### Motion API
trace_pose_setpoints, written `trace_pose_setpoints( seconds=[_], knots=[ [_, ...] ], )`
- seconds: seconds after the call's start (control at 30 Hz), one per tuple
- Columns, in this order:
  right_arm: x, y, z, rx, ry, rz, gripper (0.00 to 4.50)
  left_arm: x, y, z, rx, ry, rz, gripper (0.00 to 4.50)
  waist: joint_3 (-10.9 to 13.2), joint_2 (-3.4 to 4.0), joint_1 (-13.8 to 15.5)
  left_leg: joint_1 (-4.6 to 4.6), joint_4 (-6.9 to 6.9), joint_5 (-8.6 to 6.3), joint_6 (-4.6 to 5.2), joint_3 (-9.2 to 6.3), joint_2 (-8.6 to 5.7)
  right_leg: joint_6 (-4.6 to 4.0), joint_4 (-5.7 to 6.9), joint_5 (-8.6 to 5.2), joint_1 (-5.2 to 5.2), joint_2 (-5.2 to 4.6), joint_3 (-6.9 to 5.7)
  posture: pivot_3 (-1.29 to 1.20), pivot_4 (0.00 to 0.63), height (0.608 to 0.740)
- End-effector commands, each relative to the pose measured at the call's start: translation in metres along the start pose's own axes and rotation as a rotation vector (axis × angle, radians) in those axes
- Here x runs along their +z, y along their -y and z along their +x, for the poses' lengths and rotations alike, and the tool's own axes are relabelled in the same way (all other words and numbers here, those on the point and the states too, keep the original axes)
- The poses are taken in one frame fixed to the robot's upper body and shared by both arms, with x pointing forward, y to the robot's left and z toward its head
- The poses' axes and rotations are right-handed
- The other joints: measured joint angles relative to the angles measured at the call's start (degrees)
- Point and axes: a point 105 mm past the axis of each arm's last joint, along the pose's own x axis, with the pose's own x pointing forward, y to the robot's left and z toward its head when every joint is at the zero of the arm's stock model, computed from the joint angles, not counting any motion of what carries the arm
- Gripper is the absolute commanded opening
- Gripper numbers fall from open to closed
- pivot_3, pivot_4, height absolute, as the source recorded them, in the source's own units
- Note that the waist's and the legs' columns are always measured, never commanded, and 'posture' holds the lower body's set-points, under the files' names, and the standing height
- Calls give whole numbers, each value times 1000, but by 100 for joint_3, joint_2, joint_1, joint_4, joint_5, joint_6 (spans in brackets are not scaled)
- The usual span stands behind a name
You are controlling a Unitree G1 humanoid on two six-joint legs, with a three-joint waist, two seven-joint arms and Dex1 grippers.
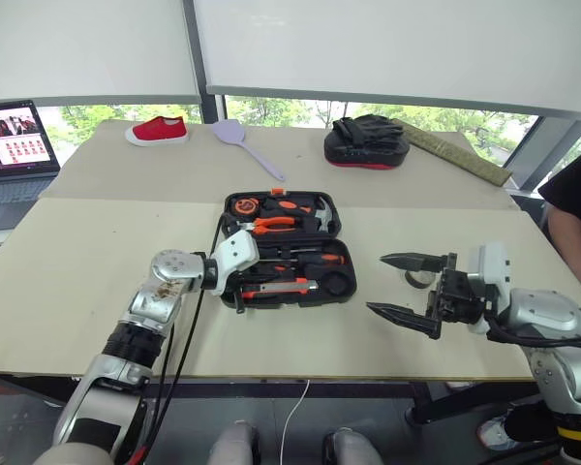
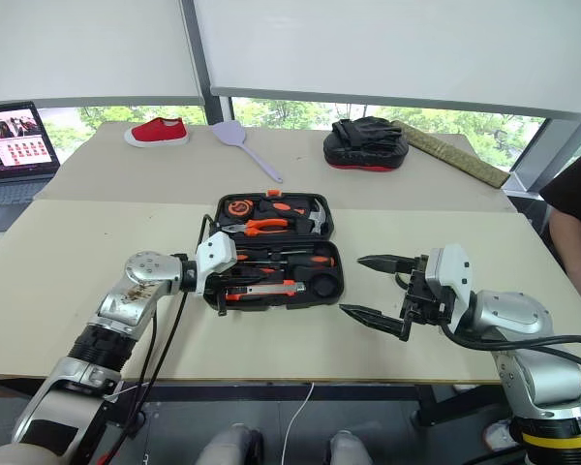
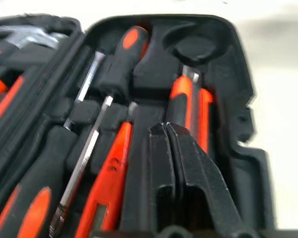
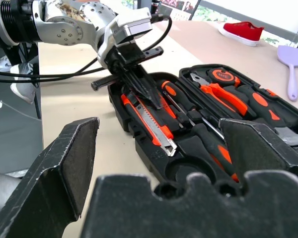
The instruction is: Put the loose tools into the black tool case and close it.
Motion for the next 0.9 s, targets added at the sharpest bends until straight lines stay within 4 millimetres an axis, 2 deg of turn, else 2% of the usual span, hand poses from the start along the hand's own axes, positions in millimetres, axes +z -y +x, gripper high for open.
trace_pose_setpoints(
  seconds=[0.03,0.23,0.33,0.6,0.7,0.73,0.9],
  knots=[
    [5,3,-5,-10,0,-23,4500,-4,14,2,-47,-9,49,42,-1,1,-7,0,0,0,0,0,1,-1,1,0,0,1,0,0,150,740],
    [2,1,-5,-16,-2,-8,4500,-23,33,4,-96,-77,39,42,-6,9,-29,1,0,0,0,-3,2,-2,1,1,1,1,0,0,150,740],
    [1,1,-5,-18,-1,-7,4500,-34,34,5,-78,-129,38,42,-13,19,-27,2,4,0,0,-2,2,-1,2,1,4,1,-1,0,150,740],
    [1,2,-3,-21,6,-6,4500,-66,40,2,-31,-234,-205,42,-61,81,-57,32,14,0,1,-11,6,27,0,-3,24,0,6,0,150,740],
    [0,2,-2,-19,8,-4,4500,-69,39,0,-10,-243,-306,42,-84,115,-72,66,12,-2,-3,-14,8,-5,0,-20,48,0,8,0,150,740],
    [0,1,-2,-19,9,-3,4500,-69,42,0,-26,-248,-333,42,-89,123,-81,86,7,-19,-31,-13,8,-6,-1,-20,63,-1,11,0,150,740],
    [0,1,-2,-17,14,-1,4500,-76,54,-5,-75,-307,-414,42,-100,130,-99,139,-26,-28,-45,-20,7,-11,-11,-23,102,1,11,0,150,740]
  ],
)
